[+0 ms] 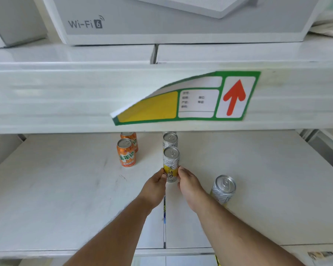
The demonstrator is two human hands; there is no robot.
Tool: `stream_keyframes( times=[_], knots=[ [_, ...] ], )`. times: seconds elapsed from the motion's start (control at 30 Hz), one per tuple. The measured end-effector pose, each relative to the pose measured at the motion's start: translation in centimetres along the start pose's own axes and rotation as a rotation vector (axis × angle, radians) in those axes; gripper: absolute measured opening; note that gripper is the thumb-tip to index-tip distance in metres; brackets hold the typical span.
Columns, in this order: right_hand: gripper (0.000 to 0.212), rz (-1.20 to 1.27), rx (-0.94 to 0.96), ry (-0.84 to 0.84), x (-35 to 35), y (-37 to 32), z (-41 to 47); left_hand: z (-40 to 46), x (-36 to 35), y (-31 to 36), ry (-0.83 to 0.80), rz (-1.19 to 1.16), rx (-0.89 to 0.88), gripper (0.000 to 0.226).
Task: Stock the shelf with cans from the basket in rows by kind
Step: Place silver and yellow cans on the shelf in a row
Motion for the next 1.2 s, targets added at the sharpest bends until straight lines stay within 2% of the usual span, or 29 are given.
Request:
stream_keyframes(
  times=[0.17,0.3,0.43,0.57,0.83,1.0,1.07,1.13,1.2],
  knots=[
    [0.057,-0.047,-0.005,-0.016,-0.4,-0.3,0.6,0.5,0.4,0.6,0.023,0.024,0.006,0.039],
    [0.034,-0.047,-0.007,-0.02,-0.4,-0.9,-0.2,-0.1,0.5,1.3,0.018,0.074,-0.021,0.038],
    [0.027,-0.026,-0.013,-0.014,-0.5,-1.5,-0.3,-0.6,0.2,1.4,-0.016,0.125,-0.031,0.043],
    [0.039,-0.01,-0.013,0.004,-0.4,-2.0,-0.2,-0.3,0.2,1.4,-0.016,0.13,0.008,0.044],
    [0.044,-0.025,-0.013,0.002,0.0,-2.8,-1.5,-0.5,0.7,0.6,-0.001,0.124,0.064,0.051],
    [0.048,0.01,-0.027,-0.032,-0.3,-0.7,-6.6,-2.4,0.6,-1.9,0.077,0.025,0.103,0.056],
    [0.051,0.001,0.003,-0.039,0.4,0.3,-9.3,-4.0,-0.1,-2.3,0.084,0.014,0.077,0.047],
    [0.06,-0.013,0.053,-0.002,2.1,0.9,-11.6,-5.4,-1.2,-2.5,0.066,0.009,0.065,0.036],
    [0.053,-0.011,0.109,0.107,4.6,1.0,-13.9,-6.5,-2.5,-2.6,0.026,0.029,0.046,0.039]
  ],
)
Point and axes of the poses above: each hand's wrist, its own z-axis towards the middle knuckle, its own x-axis out of the back of the hand, y = z × x, the point moved 6 cm from there along z, towards the middle knuckle, and after that the axes turned 10 degrees about x, right-handed, at the moved point
